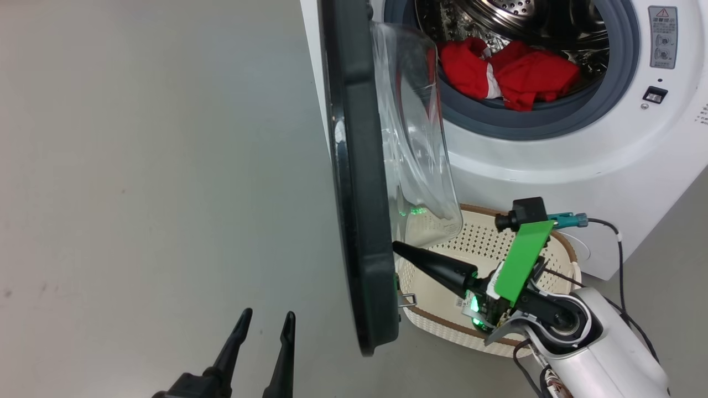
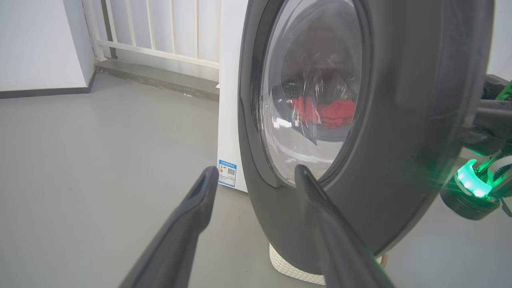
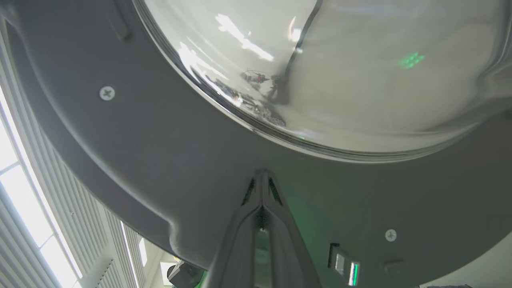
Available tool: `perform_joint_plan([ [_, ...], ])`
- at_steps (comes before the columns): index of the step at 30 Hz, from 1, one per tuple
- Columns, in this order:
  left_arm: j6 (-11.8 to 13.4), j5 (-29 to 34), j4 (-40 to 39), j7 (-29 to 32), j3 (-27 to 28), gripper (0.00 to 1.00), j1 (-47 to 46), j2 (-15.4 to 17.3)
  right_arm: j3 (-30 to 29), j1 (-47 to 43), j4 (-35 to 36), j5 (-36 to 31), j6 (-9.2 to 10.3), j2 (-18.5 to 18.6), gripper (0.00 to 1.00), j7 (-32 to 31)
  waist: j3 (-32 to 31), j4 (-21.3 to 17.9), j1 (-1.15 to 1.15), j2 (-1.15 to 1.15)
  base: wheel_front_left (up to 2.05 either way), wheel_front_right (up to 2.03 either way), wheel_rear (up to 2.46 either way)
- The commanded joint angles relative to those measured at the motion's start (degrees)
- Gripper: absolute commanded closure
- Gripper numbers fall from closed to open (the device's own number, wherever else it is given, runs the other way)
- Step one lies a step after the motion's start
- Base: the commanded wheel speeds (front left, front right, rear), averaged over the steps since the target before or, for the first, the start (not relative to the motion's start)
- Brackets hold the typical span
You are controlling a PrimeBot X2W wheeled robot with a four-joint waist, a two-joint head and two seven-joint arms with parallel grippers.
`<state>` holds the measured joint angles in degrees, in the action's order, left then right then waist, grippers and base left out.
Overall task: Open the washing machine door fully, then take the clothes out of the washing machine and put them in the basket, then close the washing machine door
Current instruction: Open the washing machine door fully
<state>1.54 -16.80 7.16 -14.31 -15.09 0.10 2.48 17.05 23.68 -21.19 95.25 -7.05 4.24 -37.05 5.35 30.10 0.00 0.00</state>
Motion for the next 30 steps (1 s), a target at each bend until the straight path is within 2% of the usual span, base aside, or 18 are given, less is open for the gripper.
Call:
perform_joint_plan([
  [1, 0.5, 0.0, -1.8, -0.7, 1.8, 0.0, -0.8, 0.4, 2.2, 1.3, 1.6, 0.9, -0.44, -1.3, 1.0, 0.4, 0.0, 0.0, 0.0, 0.0, 0.0, 0.0, 0.0],
  [10, 0.5, 0.0, -1.8, -0.7, 1.8, 0.0, -0.9, 0.4, 4.2, 1.6, 1.8, 2.0, -0.44, -1.3, 1.0, 1.9, 0.0, -0.1, 0.0, 0.0, 0.0, 0.0, 0.0],
  [16, 0.3, 0.0, -1.6, -0.7, 2.1, 0.0, -1.0, 0.4, 4.1, 1.3, 1.8, 0.0, -0.44, -1.4, 1.0, 3.8, -0.1, -0.5, 0.0, 0.0, 0.0, 0.0, 0.0],
  [18, 0.2, 0.1, -1.5, -0.7, 2.3, 0.0, -0.9, 0.4, 3.9, 1.0, 1.6, -0.9, -0.44, -1.4, 0.8, 4.2, -0.2, -0.9, 0.0, 0.0, 0.0, 0.0, 0.0],
  [19, 0.2, 0.1, -1.5, -0.7, 2.4, 0.0, -0.9, 0.4, 3.7, 0.9, 1.5, -1.4, -0.44, -1.4, 0.65, 4.6, -0.2, -1.2, 0.0, 0.0, 0.0, 0.0, 0.0],
  [20, 0.2, 0.1, -1.5, -0.7, 2.5, 0.0, -0.9, 0.4, 3.4, 0.6, 1.3, -1.9, -0.44, -1.3, 0.37, 5.0, -0.3, -1.3, 0.0, 0.0, 0.0, 0.0, 0.0],
  [21, 0.1, 0.2, -1.4, -0.7, 2.8, 0.0, -1.0, 0.4, 3.0, 0.1, 0.9, -2.6, -0.44, -1.2, 0.0, 5.7, -0.3, -1.8, 0.0, 0.0, 0.0, 0.0, 0.0],
  [30, -0.2, 0.5, -1.0, -0.7, 4.8, 0.0, -1.2, 0.4, 1.4, -3.4, -0.4, -5.0, -0.44, -0.1, 0.0, 8.7, -0.5, -4.6, 0.0, 0.0, 0.0, 0.0, 0.0],
])
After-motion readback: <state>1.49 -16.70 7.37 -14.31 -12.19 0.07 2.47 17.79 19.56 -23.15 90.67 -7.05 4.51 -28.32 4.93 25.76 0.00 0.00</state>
